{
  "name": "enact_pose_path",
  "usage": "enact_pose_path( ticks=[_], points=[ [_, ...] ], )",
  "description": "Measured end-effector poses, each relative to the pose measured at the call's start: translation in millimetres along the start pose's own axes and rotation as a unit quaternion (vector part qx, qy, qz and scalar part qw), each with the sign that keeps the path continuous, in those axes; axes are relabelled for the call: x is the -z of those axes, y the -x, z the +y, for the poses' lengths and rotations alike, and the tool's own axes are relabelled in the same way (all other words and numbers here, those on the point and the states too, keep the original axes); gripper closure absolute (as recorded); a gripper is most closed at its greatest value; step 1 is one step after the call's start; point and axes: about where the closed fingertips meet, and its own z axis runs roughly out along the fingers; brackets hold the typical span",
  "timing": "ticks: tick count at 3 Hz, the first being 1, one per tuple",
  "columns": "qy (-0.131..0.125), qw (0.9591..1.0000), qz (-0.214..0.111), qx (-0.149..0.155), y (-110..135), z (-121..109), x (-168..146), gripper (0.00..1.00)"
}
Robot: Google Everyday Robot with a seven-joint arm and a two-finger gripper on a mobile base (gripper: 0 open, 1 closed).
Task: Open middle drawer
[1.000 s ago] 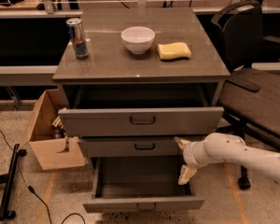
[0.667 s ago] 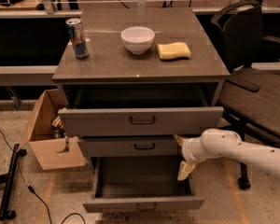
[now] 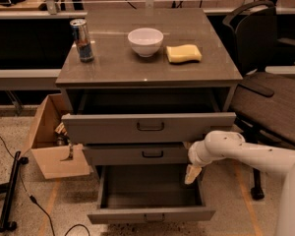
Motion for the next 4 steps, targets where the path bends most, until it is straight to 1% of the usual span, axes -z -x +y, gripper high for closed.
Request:
enact_pose_path(
  ticks=[2,3,4],
  points=[
    [0.006,1.0,0.006,-0.002,-1,-15,-26,0.0],
    [0.008,1.0,0.006,-0.003,0,-21,-33,0.18],
    [0.015,0.9999,0.002,0.0,2,-20,-28,0.41]
  ],
)
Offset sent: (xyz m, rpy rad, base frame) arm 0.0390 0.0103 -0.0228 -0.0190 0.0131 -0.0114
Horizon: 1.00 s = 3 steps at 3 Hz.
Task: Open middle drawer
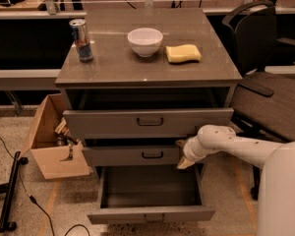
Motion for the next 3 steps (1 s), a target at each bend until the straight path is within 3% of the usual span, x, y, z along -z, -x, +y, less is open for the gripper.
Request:
enact_pose_path(
  ticks=[1,2,3],
  points=[
    [0.018,0.9998,-0.003,0.005,8,16,23,0.65],
    [0.057,0.9982,-0.009,-0.017,19,47,54,0.64],
    [0.082,0.9959,-0.009,-0.037,25,68,78,0.42]
  ],
)
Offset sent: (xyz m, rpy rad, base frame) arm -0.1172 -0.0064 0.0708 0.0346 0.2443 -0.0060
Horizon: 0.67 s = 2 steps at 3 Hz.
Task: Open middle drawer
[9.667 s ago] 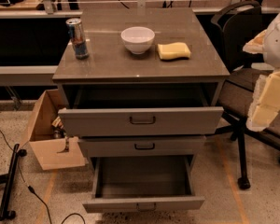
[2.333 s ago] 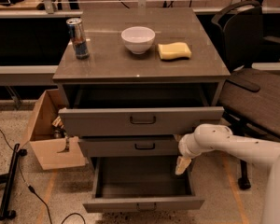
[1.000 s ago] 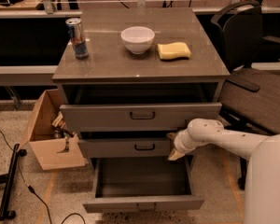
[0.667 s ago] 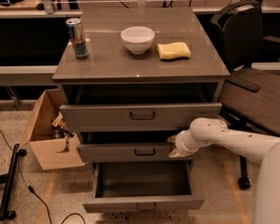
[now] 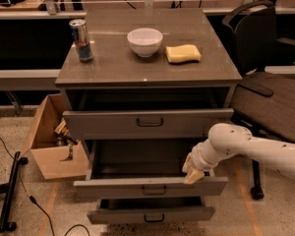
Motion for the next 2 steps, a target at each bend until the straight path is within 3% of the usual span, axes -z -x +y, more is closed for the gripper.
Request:
enact_pose_path(
  ticks=[1,2],
  points=[
    [0.006,0.9999,0.005,-0.015,3,15,27,0.18],
    [-0.008,0.9997,0.009,-0.021,1,15,50,0.27]
  ],
)
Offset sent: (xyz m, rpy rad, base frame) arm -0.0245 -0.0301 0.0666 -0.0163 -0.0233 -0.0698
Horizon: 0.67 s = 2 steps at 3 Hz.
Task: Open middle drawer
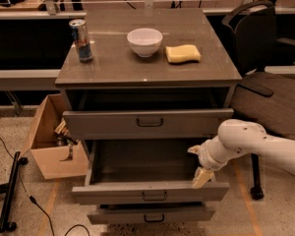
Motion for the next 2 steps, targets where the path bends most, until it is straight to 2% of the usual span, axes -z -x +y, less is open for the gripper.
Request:
enact_pose_path(
  ticks=[2],
  points=[
    [-0.024,0.9997,0.004,0.004,0.8,-10.3,-2.9,0.73]
  ],
)
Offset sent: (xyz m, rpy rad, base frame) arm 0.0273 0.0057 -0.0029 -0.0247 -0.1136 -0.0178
